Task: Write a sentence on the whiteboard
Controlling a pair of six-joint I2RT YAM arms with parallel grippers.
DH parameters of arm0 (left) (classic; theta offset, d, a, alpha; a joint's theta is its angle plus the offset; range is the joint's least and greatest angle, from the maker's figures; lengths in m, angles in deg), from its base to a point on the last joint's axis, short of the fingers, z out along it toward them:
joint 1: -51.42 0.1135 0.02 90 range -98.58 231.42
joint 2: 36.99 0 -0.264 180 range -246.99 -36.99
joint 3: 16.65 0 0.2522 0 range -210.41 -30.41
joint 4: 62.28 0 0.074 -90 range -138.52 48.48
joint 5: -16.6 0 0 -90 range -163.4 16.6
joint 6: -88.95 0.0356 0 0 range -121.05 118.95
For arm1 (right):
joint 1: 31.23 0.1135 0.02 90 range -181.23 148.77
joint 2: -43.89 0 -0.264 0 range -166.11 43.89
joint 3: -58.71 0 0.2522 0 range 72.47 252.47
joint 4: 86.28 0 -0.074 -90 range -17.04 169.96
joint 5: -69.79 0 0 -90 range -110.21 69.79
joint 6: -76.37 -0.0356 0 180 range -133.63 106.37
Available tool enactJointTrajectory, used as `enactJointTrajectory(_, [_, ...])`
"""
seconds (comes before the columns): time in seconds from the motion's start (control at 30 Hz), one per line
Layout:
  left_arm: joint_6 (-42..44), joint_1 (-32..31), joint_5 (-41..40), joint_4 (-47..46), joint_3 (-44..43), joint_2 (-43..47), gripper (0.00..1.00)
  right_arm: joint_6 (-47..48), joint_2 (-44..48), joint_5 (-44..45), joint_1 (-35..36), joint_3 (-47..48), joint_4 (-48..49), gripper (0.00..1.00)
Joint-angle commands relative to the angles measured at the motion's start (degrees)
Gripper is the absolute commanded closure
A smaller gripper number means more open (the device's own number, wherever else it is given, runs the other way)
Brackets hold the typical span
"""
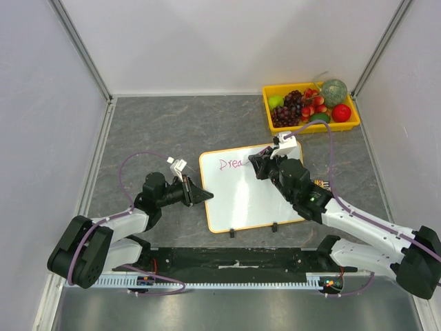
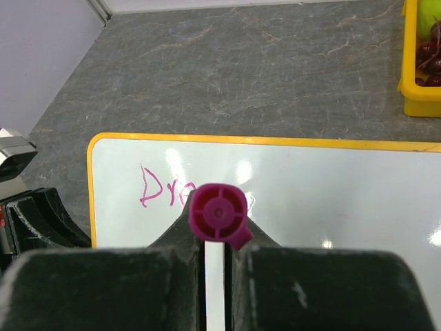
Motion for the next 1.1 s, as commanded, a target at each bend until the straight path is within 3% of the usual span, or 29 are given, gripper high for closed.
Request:
enactJointTrajectory(0.0, [5.04,-0.33,-2.99,3.15,-0.29,-0.92,0.98,0.65,1.02,0.26,-0.40,0.27,-1.80,1.00])
enactJointTrajectory(1.07, [4.96,-0.24,-2.81,3.41,-0.47,-1.27,0.98,3.20,-1.18,2.28,-0.92,2.48,2.77,1.00])
